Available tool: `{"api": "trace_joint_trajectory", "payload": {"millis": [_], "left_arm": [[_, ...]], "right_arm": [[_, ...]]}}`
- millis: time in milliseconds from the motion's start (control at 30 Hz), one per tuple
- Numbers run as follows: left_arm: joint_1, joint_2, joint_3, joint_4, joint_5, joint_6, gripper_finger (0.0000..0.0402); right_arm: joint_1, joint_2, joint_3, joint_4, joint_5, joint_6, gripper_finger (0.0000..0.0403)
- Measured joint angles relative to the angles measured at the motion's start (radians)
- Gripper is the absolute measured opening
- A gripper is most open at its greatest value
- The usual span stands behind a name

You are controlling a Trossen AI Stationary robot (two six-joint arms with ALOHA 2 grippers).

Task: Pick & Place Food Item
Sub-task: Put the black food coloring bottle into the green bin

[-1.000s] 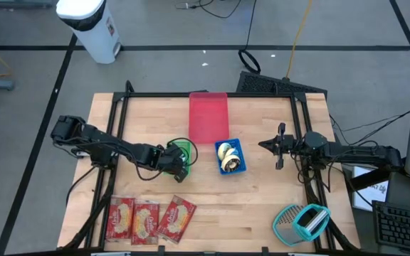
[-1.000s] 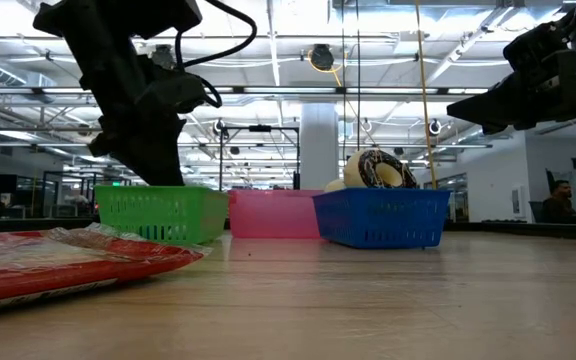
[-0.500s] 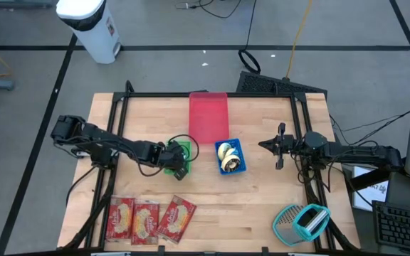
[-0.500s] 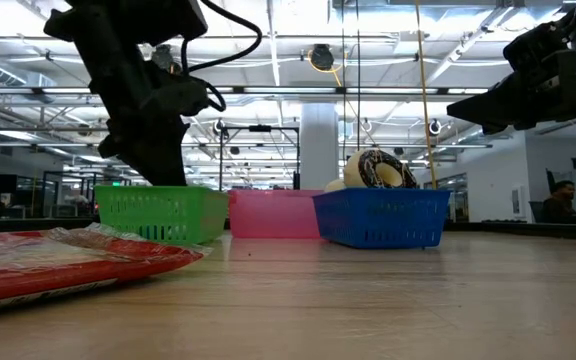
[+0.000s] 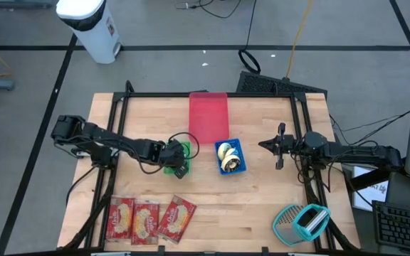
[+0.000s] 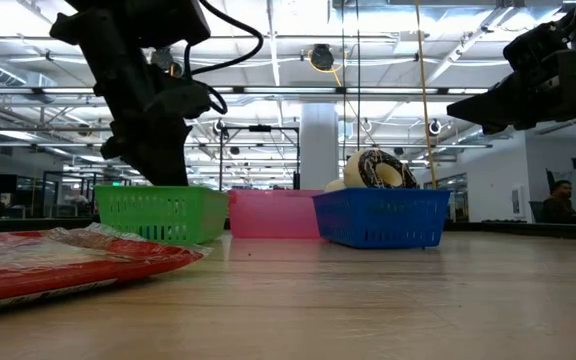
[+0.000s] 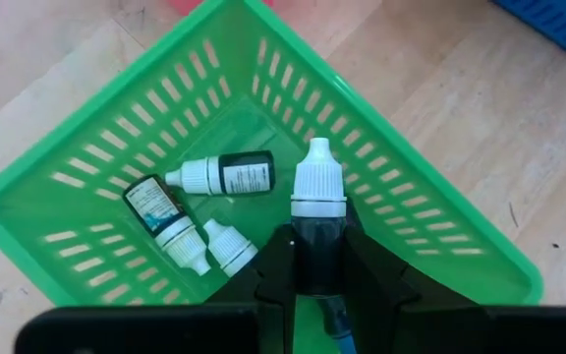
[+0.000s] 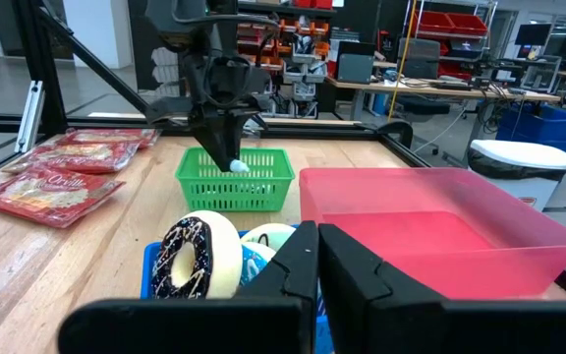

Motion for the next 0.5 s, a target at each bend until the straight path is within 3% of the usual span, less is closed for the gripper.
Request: {"api": "trace_joint_trajectory", "payload": {"millis": [500], "left_arm": [[0.009, 0.0, 0.0, 0.0, 0.037, 0.071, 0.0058]], "right_arm": [[0.0, 0.0, 0.0, 0.0, 0.0, 0.0, 0.0004]]}}
